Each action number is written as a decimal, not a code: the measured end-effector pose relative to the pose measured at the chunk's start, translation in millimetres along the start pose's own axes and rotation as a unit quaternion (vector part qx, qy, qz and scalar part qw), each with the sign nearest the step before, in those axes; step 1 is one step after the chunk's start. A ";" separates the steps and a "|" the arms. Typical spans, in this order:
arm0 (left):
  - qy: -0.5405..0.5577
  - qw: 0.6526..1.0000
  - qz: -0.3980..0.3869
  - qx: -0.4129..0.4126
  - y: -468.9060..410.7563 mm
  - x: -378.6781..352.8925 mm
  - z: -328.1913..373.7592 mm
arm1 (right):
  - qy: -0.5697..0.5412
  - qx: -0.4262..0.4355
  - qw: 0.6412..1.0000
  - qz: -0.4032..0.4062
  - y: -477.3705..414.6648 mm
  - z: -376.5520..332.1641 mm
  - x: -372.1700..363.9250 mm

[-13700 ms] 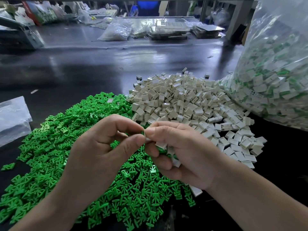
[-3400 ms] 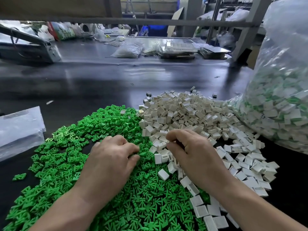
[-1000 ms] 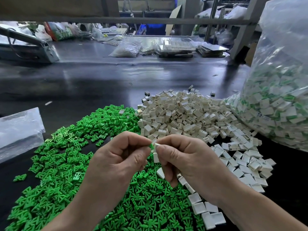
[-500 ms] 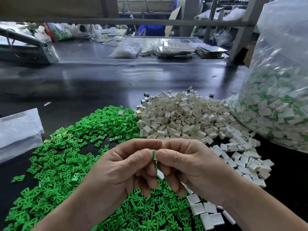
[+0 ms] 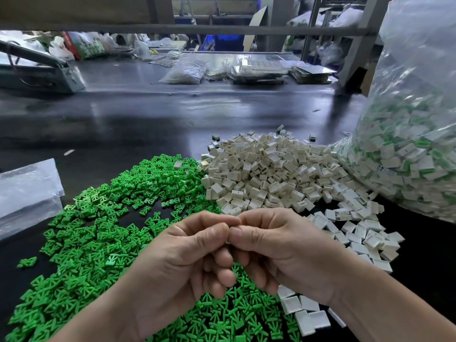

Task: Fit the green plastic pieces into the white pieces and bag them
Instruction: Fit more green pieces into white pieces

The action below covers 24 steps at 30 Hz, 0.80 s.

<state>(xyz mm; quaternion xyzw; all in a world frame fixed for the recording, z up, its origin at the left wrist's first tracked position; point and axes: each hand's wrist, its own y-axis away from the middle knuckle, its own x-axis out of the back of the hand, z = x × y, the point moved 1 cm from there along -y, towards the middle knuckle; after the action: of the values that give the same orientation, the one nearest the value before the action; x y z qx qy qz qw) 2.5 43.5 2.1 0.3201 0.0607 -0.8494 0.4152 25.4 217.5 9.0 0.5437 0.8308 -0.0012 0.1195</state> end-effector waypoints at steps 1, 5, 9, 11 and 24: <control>0.006 1.000 0.003 -0.016 -0.6 -1.6 -0.7 | -0.018 0.006 1.000 0.005 -1.1 0.5 -1.8; 0.014 0.998 0.015 -0.063 -3.3 -4.9 -2.2 | -0.043 0.045 0.997 0.034 -4.8 4.0 -12.5; 0.034 0.997 -0.021 -0.060 -2.0 -2.6 -2.2 | -0.049 0.042 0.997 0.032 -3.6 2.8 -15.0; 0.033 0.997 -0.034 -0.057 -1.8 -1.3 -2.6 | -0.048 0.035 0.998 0.026 -2.8 3.0 -13.8; 0.001 0.998 -0.005 -0.068 -1.3 -1.2 -4.9 | -0.081 0.002 0.997 0.012 -1.4 4.9 -11.9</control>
<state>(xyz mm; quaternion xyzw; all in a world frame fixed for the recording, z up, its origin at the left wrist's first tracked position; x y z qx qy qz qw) 4.5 47.0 -1.2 0.2913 0.1203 -0.8453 0.4313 29.7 205.6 6.4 0.5519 0.8118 -0.0456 0.1854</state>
